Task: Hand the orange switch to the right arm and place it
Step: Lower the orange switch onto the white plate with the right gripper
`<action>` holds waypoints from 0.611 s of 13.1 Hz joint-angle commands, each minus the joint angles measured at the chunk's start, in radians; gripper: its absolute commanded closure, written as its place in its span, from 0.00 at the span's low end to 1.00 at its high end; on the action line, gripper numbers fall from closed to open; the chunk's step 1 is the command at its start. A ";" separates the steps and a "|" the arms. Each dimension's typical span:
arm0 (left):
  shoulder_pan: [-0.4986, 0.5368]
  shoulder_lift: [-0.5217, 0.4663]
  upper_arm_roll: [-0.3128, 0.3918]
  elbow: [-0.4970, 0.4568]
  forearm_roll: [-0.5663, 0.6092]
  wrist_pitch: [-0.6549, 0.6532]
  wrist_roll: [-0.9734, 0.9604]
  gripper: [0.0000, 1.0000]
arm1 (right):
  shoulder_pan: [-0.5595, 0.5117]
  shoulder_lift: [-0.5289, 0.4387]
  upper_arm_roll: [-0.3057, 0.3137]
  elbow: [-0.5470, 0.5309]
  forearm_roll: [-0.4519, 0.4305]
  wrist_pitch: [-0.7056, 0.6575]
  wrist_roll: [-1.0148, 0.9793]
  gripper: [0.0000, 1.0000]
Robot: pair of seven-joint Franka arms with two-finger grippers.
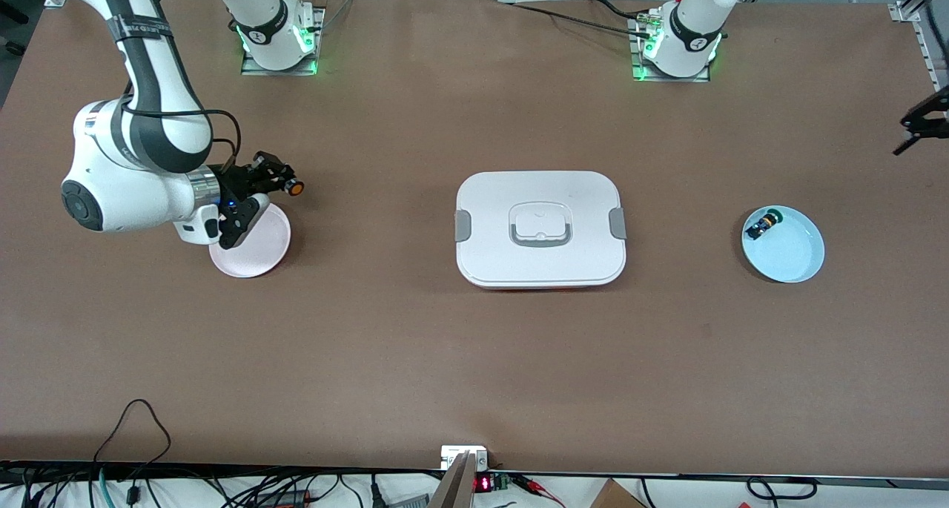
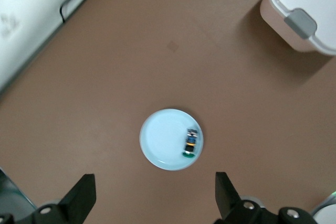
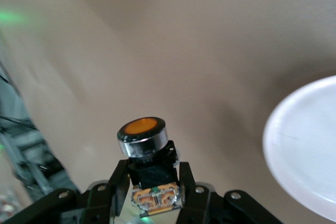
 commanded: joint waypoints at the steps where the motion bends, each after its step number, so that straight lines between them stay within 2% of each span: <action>1: -0.077 -0.036 0.017 -0.030 0.057 -0.072 -0.317 0.00 | -0.013 -0.014 0.010 0.002 -0.111 0.040 -0.103 0.68; 4: -0.103 -0.030 0.005 -0.099 0.045 -0.068 -0.614 0.00 | -0.019 -0.011 0.010 -0.003 -0.251 0.128 -0.224 0.68; 6: -0.092 -0.026 -0.031 -0.197 0.042 0.036 -0.739 0.00 | -0.020 -0.002 0.010 -0.014 -0.273 0.186 -0.315 0.68; 8: -0.071 -0.026 -0.067 -0.191 0.042 0.039 -0.748 0.00 | -0.031 0.000 0.010 -0.033 -0.289 0.244 -0.404 0.68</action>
